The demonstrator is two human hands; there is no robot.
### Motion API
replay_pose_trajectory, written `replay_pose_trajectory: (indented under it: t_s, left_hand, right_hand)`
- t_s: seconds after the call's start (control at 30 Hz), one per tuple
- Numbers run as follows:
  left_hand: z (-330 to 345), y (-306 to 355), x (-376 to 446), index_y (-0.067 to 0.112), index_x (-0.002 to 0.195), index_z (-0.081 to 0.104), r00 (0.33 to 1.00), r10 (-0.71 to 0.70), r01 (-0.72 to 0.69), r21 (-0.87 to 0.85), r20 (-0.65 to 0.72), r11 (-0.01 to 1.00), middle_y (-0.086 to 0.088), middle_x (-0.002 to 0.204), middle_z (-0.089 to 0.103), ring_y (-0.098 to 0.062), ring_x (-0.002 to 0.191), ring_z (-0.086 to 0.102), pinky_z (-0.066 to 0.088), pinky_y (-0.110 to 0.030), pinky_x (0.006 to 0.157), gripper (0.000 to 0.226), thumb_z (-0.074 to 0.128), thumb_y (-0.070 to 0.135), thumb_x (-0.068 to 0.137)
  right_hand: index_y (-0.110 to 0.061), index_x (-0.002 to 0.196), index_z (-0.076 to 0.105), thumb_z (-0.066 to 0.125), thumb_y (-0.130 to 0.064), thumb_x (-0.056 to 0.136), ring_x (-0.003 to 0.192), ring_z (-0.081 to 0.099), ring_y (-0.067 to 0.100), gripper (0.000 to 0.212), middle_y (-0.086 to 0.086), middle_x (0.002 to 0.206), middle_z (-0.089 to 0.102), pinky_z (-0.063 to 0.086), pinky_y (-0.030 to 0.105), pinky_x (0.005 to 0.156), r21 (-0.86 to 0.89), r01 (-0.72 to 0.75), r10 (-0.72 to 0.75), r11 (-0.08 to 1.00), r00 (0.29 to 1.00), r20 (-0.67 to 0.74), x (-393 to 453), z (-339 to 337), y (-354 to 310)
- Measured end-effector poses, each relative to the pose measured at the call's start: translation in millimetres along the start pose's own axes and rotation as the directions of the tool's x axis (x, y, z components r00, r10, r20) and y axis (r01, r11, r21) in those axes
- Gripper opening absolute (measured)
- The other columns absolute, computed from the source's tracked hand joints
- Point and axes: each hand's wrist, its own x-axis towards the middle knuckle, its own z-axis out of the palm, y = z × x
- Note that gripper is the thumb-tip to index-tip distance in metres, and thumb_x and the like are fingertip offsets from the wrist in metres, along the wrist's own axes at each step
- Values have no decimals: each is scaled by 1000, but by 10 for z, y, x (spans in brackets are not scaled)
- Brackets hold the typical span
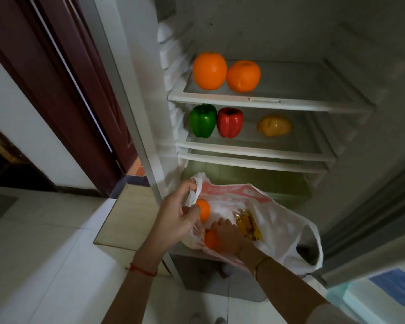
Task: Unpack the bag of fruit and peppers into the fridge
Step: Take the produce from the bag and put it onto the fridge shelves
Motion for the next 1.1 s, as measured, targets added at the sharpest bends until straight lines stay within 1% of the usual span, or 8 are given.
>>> replay_pose_trajectory:
  t_s: [0.13,0.33,0.5,0.63,0.77,0.9,1.0,1.1]
  left_hand:
    - [11,-8,15,11,110,50,1000,-4,4,-18,11,1000,-24,86,70,-32,53,71,60,-49,51,25,51,-8,93]
    - [31,23,88,13,113,51,1000,10,-10,-38,13,999,-17,80,72,-31,52,70,59,-51,51,27,51,-7,94]
    - [67,97,171,13,118,50,1000,29,-29,-40,7,999,-17,88,69,-30,53,71,59,-50,50,29,52,-5,95]
    - [135,193,232,5,118,50,999,51,-51,-18,-2,999,-7,84,66,-25,50,70,58,-37,45,25,54,-5,94]
    - [175,191,320,6,115,50,999,49,-49,-30,21,998,-18,98,63,-35,51,69,57,-48,44,23,51,-5,95]
    - [227,212,387,10,111,53,999,53,-53,-2,0,999,-20,93,66,-33,48,69,58,-45,44,20,53,-2,96]
    - [249,247,406,10,107,54,998,61,-61,20,-15,998,-15,83,65,-22,45,68,56,-37,42,15,53,0,96]
    - [259,275,407,8,112,53,999,52,-52,36,-14,998,-9,87,62,-14,44,67,48,-20,38,16,54,2,97]
  right_hand:
    - [-17,133,43,59,-49,88,124,45,27,58,10,138,45,39,40,106,39,43,-42,998,999,-21,-4,-53,-7]
    - [-24,126,46,71,-53,75,109,52,15,64,-3,123,54,46,30,92,563,-115,83,818,993,82,-152,-636,204]
    - [-34,131,47,59,-44,92,115,60,26,42,4,130,53,56,45,91,973,-106,30,207,994,102,-473,-1307,279]
    - [-29,128,48,63,-45,84,111,64,28,49,12,126,57,58,37,87,993,-114,7,25,993,114,-729,-1737,241]
    - [-19,133,46,71,-19,83,93,73,19,57,8,118,65,60,28,74,990,59,22,130,998,-63,-1002,-2143,230]
    - [-19,136,40,78,-38,71,98,69,25,78,6,125,58,59,30,77,928,223,218,300,931,-294,-1164,-2665,253]
    - [-17,127,42,75,-33,81,90,63,11,60,0,116,55,54,17,61,832,341,414,437,745,-523,-1164,-3073,299]
    - [-20,129,45,74,-39,81,95,57,10,59,-4,115,55,46,15,69,687,382,462,618,531,-711,-1099,-3410,348]
